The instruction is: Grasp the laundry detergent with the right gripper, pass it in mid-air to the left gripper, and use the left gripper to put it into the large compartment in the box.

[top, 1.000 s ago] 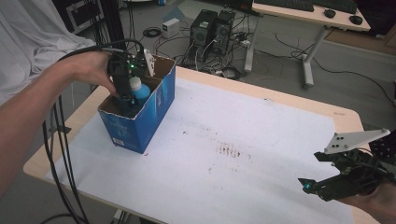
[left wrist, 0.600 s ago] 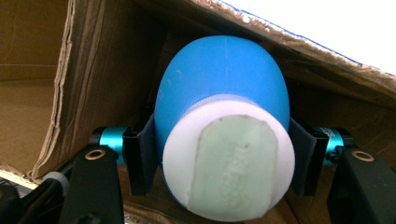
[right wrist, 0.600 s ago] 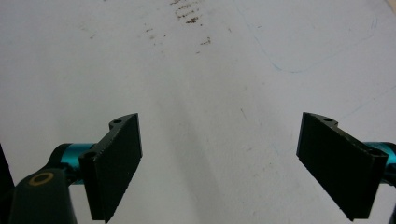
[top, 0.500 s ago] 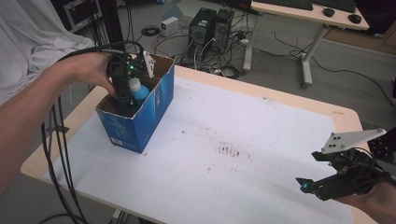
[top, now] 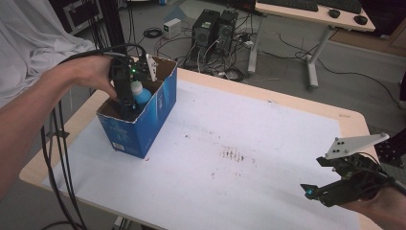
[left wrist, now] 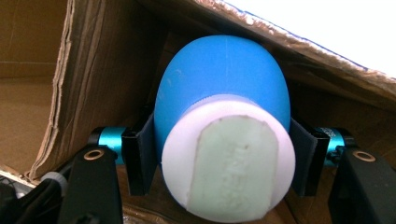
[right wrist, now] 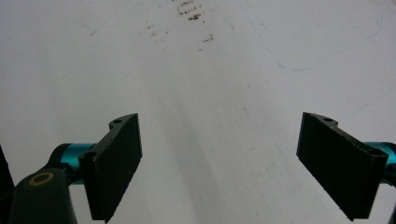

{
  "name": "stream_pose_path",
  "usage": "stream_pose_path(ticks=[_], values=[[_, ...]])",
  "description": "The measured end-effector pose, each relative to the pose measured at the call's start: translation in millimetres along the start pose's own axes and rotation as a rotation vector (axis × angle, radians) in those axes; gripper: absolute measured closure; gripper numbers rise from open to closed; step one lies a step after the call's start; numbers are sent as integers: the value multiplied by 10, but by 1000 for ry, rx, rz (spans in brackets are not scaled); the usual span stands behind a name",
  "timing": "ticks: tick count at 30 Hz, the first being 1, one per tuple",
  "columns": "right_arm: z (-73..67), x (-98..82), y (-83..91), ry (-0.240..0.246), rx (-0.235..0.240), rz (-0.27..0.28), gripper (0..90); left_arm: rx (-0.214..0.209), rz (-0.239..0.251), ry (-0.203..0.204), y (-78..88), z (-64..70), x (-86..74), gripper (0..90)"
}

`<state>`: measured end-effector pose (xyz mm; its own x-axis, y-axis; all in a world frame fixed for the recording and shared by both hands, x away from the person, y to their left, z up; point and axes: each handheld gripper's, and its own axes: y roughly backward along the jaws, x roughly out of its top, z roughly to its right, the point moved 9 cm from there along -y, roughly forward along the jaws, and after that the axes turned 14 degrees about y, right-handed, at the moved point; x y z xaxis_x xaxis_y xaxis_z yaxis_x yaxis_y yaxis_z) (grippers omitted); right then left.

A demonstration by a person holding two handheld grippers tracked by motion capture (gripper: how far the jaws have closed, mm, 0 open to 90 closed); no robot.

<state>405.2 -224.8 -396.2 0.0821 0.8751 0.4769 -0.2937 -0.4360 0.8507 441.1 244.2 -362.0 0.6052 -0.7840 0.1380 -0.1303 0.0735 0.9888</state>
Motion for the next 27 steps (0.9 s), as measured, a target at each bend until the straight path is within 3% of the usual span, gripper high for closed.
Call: stream_pose_path(ticks=[8, 18, 27], values=[[-14, 1, -14, -1, 3, 2, 136, 4, -7, 11, -19, -17, 13, 347], [-18, -24, -19, -4, 4, -2, 136, 19, 23, 48, 14, -84, 31, 281], [-21, -18, -19, -2, 6, -2, 136, 39, 33, 52, 212, -95, 28, 261]])
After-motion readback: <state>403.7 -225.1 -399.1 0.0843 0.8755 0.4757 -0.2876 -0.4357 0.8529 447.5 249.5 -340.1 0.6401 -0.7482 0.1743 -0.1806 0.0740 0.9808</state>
